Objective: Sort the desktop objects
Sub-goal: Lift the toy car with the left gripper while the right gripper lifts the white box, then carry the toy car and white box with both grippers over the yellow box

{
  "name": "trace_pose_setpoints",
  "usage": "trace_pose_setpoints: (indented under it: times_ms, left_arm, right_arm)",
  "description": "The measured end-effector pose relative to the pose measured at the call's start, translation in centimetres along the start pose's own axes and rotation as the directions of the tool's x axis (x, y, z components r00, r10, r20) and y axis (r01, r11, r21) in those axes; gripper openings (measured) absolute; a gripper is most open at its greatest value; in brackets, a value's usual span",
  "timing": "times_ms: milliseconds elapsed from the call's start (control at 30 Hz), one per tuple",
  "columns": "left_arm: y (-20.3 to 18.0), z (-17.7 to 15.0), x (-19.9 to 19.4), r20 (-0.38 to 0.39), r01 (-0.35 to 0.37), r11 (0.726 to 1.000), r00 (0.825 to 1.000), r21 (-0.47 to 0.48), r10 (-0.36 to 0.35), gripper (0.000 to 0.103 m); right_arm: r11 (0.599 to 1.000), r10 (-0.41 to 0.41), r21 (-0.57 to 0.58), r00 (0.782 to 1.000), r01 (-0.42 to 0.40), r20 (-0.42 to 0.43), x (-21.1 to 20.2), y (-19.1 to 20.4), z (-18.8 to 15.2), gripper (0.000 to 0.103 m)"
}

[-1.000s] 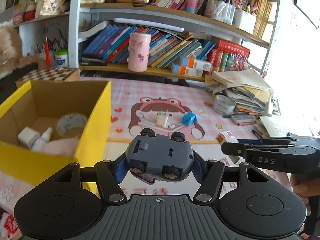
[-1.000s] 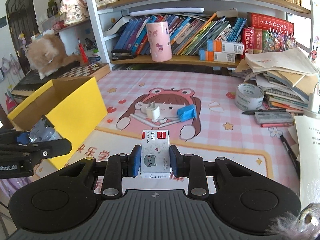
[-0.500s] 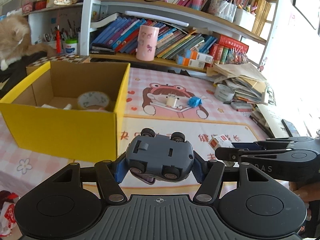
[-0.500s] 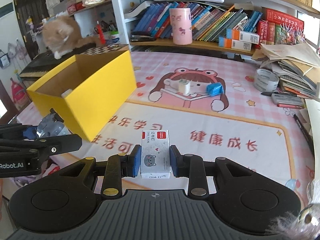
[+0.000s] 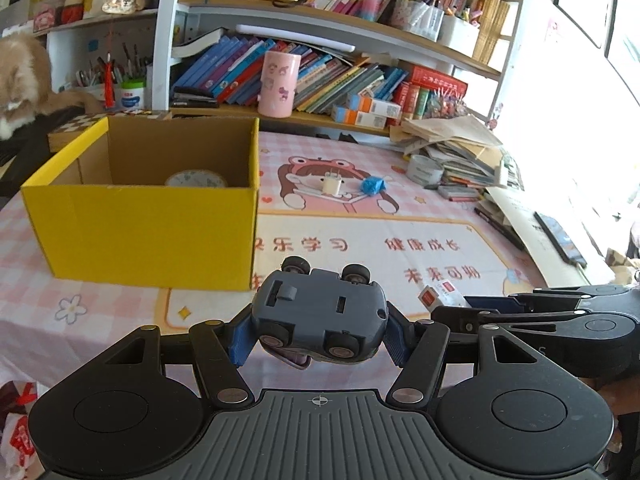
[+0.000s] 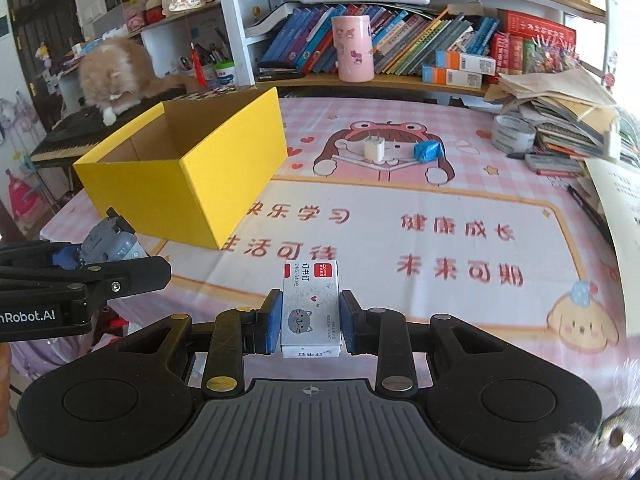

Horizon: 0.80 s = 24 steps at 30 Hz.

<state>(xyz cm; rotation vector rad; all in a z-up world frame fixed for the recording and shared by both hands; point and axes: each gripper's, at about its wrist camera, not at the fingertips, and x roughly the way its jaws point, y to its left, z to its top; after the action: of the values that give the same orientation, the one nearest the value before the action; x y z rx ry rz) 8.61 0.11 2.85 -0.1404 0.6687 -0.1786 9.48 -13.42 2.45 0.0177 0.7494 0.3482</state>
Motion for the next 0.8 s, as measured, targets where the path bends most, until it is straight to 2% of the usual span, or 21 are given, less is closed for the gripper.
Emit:
trace_pose_setpoints:
  times_ms: [367, 800]
  left_arm:
    - [2.4, -2.7, -3.6, -0.012, -0.005, 1.0, 1.0, -0.02, 0.005, 0.063]
    - [4.2, -3.9, -6.0, 0.013, -0.045, 0.996, 0.999, -0.079, 0.046, 0.063]
  right_arm:
    - [1.0, 0.011, 0.023, 1.0, -0.01, -0.02, -1.6, 4.1, -3.4, 0.027]
    - [0.995, 0.075, -0.064, 0.996, -0.078, -0.04, -1.8, 7.8, -3.7, 0.027]
